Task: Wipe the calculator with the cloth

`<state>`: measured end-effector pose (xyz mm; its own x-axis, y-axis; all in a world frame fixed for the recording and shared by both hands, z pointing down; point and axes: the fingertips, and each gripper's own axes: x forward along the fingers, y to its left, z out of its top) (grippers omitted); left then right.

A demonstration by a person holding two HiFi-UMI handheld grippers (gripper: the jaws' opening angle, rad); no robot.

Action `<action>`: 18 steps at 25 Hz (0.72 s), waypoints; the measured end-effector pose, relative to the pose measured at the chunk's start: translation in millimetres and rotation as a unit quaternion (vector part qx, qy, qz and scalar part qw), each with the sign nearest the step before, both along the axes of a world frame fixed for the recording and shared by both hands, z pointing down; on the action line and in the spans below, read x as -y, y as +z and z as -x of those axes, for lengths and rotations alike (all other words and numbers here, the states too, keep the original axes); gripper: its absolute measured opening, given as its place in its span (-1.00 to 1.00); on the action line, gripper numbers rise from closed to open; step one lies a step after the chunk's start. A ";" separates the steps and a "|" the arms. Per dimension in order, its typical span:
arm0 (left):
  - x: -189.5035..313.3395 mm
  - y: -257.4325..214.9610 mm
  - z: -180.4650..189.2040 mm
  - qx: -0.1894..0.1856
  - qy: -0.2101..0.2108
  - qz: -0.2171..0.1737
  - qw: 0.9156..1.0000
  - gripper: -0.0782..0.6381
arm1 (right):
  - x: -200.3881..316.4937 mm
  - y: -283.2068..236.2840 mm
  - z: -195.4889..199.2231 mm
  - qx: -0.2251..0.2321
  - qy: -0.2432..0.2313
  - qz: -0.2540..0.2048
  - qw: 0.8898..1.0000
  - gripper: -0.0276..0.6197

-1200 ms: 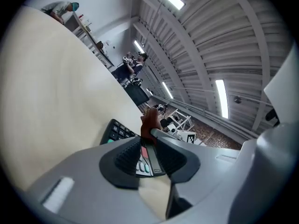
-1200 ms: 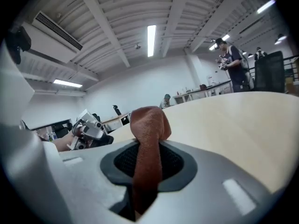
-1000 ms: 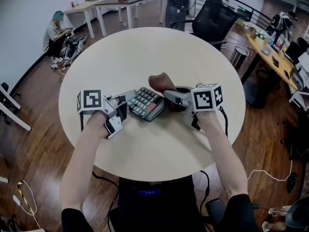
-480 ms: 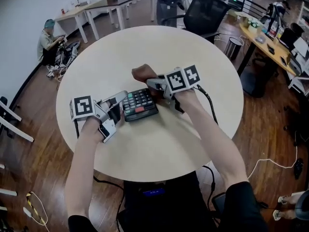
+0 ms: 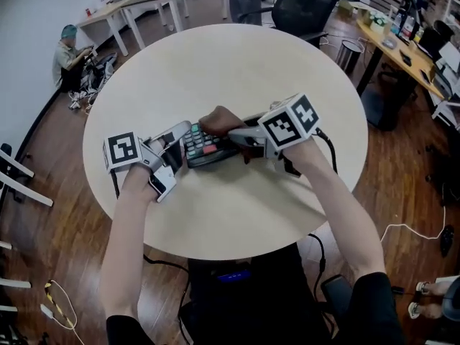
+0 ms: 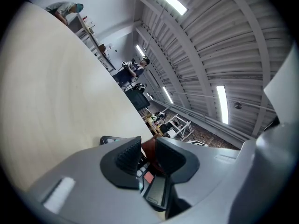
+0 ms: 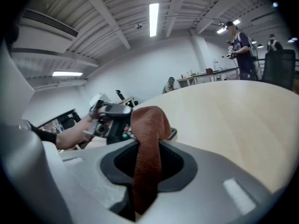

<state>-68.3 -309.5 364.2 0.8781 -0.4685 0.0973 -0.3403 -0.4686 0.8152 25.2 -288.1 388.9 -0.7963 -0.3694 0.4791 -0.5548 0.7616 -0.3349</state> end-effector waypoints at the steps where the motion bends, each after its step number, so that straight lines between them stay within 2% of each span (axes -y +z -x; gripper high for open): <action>1: 0.9 0.3 0.7 0.003 0.001 -0.003 1.000 -0.55 | -5.9 -4.2 -6.0 0.010 -0.002 -0.005 1.000 -0.65; 3: 1.0 -1.8 -1.0 0.002 0.001 -0.001 1.000 -0.55 | 5.1 -13.4 -20.9 0.012 0.022 -0.027 0.999 -0.65; 5: -1.3 -5.1 -1.8 -0.007 -0.004 0.010 1.000 -0.55 | 38.5 -17.5 -28.8 -0.010 0.064 -0.051 0.997 -0.65; 8: 1.0 -3.5 2.1 -0.008 -0.009 0.009 1.000 -0.55 | 80.3 -0.7 -19.8 -0.049 0.101 -0.047 0.993 -0.65; 12: -0.2 6.6 3.8 -0.016 -0.025 0.047 0.998 -0.56 | 69.2 19.8 -2.8 -0.054 0.080 0.004 0.995 -0.65; 16: 9.0 -3.3 4.7 -0.020 -0.019 0.007 1.000 -0.57 | 31.4 -0.1 0.5 -0.026 0.045 -0.013 0.999 -0.65; 18: 9.9 -9.3 3.7 -0.021 -0.014 -0.018 1.000 -0.57 | -2.1 -10.5 -2.0 0.004 0.042 -0.015 0.999 -0.65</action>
